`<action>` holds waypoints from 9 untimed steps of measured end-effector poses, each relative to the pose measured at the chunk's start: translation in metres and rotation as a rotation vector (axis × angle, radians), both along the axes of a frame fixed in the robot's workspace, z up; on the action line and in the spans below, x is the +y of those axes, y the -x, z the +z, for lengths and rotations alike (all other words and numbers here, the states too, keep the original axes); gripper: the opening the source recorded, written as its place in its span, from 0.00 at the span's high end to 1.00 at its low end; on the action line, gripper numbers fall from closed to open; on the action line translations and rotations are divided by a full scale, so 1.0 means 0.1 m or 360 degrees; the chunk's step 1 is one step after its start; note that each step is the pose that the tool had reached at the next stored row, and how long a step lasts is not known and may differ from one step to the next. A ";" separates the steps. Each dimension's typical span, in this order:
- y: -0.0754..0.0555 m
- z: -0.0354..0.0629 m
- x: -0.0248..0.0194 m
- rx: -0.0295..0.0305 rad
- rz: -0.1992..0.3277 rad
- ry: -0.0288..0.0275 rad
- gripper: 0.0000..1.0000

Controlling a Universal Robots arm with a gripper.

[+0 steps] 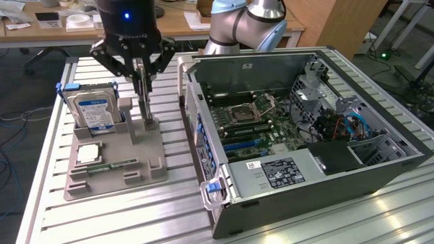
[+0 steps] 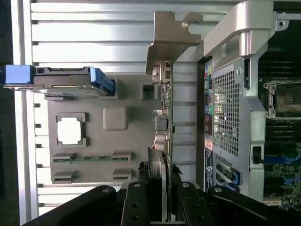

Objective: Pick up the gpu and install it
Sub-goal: 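Pick up the gpu and move the gpu toward the slot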

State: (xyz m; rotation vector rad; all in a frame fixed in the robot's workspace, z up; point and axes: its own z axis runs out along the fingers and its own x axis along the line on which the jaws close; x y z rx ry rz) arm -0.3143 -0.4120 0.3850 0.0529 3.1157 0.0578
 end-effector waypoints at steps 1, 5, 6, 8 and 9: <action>0.00 0.034 0.000 0.00004 0.0000 -0.00005 0.73; 0.00 0.132 0.000 0.00028 0.0003 -0.00018 0.73; 0.00 0.146 0.000 0.00038 0.0005 -0.00017 0.73; 0.00 0.167 0.000 0.00068 0.0010 -0.00017 0.73; 0.00 0.170 0.000 0.00078 0.0018 -0.00020 0.73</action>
